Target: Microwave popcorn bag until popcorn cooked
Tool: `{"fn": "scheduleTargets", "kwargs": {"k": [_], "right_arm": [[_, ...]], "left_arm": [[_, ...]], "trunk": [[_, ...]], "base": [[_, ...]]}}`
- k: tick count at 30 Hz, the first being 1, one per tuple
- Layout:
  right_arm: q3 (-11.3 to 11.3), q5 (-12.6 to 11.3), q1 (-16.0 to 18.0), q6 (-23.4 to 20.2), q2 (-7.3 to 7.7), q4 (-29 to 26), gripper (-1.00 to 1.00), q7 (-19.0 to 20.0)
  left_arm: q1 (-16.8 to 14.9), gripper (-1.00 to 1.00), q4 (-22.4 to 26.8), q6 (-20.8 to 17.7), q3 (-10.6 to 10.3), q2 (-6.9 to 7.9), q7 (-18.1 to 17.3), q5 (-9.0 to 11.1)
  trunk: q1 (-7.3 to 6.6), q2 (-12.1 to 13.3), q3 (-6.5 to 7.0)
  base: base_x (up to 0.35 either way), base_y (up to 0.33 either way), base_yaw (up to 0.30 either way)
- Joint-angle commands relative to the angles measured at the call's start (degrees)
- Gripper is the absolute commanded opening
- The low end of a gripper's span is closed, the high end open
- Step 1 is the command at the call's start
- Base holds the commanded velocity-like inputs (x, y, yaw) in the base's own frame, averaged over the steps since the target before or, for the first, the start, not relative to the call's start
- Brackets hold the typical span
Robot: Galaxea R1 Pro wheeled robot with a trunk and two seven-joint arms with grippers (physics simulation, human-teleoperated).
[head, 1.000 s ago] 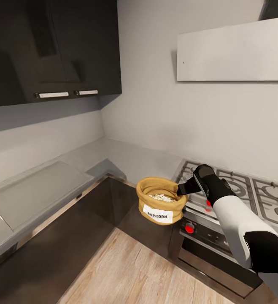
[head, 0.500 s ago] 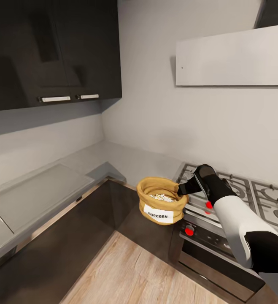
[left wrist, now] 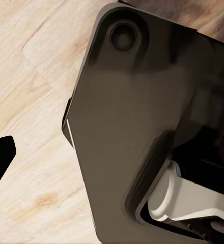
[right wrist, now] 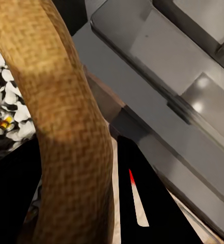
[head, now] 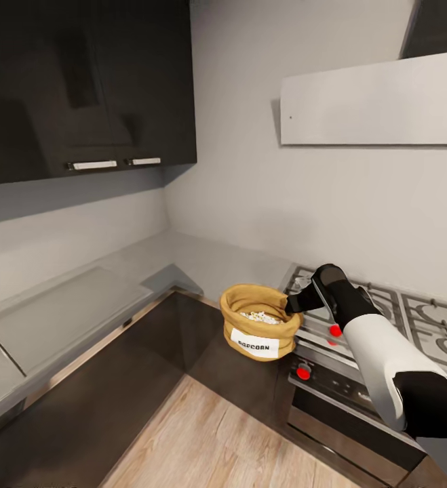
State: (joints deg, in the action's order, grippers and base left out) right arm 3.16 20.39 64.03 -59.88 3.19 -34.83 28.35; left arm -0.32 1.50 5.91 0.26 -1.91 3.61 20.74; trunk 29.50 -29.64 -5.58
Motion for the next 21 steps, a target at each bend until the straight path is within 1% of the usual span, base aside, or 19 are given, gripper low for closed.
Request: {"fn": "scheduleTargets", "kwargs": {"k": [1, 21], "right_arm": [[0.3, 0.5, 0.0, -0.1, 0.06, -0.1, -1.00, 0.6], [0.3, 0.6, 0.0, -0.1, 0.12, -0.1, -1.00, 0.5]], "left_arm": [[0.0, 1.00, 0.0, 0.2, 0.0, -0.02, 0.2, 0.1], [0.0, 1.00, 0.0, 0.6, -0.2, -0.02, 0.2, 0.1]], "trunk": [[0.02, -0.1, -0.02], [0.02, -0.1, 1.83]], "base": [[-0.032, 0.000, 0.000], [-0.002, 0.000, 0.000]]}}
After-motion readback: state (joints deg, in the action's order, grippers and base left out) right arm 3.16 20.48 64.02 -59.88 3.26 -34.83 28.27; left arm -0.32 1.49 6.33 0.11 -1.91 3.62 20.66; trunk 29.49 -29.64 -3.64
